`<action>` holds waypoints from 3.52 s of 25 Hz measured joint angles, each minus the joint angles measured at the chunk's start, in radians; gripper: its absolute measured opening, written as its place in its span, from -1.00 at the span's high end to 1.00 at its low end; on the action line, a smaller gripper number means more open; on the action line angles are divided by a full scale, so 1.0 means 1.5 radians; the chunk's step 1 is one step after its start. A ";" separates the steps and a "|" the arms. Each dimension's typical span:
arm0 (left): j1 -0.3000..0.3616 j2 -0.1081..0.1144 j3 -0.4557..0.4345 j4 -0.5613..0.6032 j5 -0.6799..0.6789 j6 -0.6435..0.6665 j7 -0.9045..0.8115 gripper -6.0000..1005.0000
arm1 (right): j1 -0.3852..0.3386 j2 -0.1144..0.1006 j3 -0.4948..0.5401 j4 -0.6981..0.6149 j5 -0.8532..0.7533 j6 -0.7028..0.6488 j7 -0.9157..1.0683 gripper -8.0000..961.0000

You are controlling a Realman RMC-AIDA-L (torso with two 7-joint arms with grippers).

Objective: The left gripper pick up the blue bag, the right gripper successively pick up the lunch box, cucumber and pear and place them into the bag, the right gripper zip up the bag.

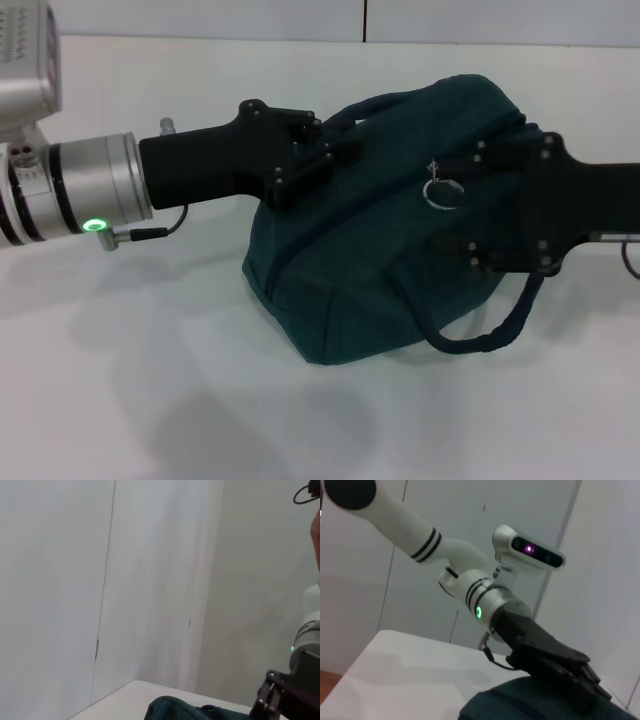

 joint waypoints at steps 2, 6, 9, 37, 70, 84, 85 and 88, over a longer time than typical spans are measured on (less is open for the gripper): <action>0.000 0.000 0.000 -0.003 0.000 0.000 0.011 0.75 | 0.001 0.001 -0.012 0.003 0.000 0.015 0.000 -0.29; 0.005 0.000 0.000 -0.011 0.000 0.000 0.035 0.75 | 0.004 0.002 -0.051 0.012 0.003 0.068 0.001 -0.24; 0.007 0.000 0.000 -0.012 -0.001 0.000 0.039 0.75 | 0.004 0.003 -0.067 0.012 0.005 0.100 0.002 -0.20; 0.033 -0.002 0.005 -0.014 -0.019 0.008 0.083 0.76 | -0.044 0.003 -0.057 0.133 0.265 0.075 -0.222 0.78; 0.025 -0.002 0.007 -0.031 -0.010 0.007 0.093 0.76 | -0.062 0.002 -0.292 0.030 0.214 0.269 -0.249 0.04; 0.022 -0.002 0.007 -0.031 -0.012 0.008 0.093 0.76 | -0.065 0.000 -0.265 -0.040 0.095 0.225 -0.089 0.01; 0.023 -0.002 0.007 -0.031 -0.013 0.008 0.093 0.76 | -0.068 0.000 -0.245 -0.040 0.096 0.203 -0.091 0.03; 0.023 -0.002 0.007 -0.031 -0.015 0.008 0.093 0.77 | -0.080 0.000 -0.173 -0.019 0.132 0.119 -0.128 0.11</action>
